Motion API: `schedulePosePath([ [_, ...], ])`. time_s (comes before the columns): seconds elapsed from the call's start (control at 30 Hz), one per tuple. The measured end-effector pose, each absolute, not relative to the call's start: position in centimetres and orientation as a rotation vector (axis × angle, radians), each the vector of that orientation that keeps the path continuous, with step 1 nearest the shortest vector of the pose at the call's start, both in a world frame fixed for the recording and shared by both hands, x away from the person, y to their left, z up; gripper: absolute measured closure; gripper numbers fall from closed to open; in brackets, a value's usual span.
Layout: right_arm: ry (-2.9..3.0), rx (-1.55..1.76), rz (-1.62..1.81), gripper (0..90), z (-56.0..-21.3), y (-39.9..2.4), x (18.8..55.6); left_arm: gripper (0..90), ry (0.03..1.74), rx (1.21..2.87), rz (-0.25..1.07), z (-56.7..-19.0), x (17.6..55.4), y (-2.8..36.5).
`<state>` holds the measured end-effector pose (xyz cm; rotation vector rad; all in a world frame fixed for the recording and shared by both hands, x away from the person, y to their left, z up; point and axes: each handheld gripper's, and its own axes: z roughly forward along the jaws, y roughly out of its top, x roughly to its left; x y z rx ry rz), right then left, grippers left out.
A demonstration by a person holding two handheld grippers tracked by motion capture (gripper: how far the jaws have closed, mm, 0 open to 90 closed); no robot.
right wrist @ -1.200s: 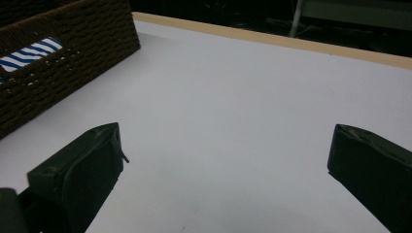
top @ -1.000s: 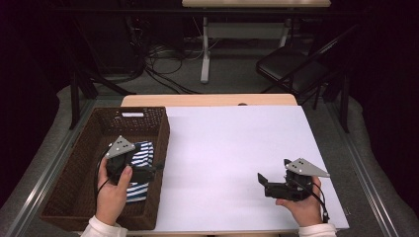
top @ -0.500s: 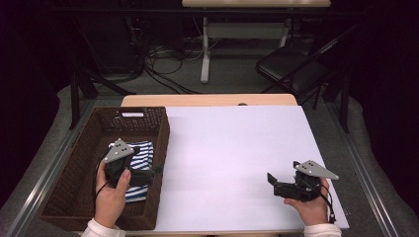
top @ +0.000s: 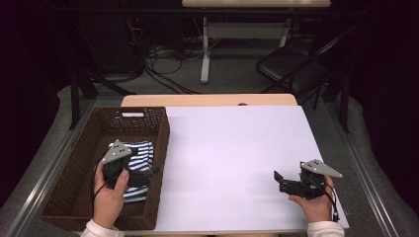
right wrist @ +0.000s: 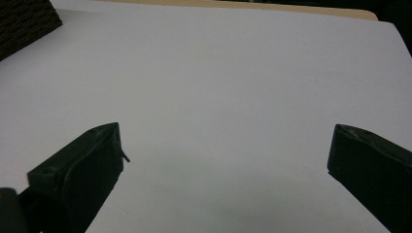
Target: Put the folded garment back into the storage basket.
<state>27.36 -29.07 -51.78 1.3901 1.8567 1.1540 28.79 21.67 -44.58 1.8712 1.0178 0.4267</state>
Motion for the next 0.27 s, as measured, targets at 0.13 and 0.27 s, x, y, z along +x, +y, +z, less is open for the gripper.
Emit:
schedulePosePath([
  [0.13, 1.855, 1.39, 1.154, 0.0, -51.83, -28.97, 27.33, 0.1, 1.021, 1.873, 0.427, -44.63, 28.8, 21.73],
  [0.27, 1.857, 1.381, 1.151, 0.0, -51.8, -28.86, 27.23, 0.1, 1.023, 1.868, 0.425, -44.66, 28.87, 21.71],
])
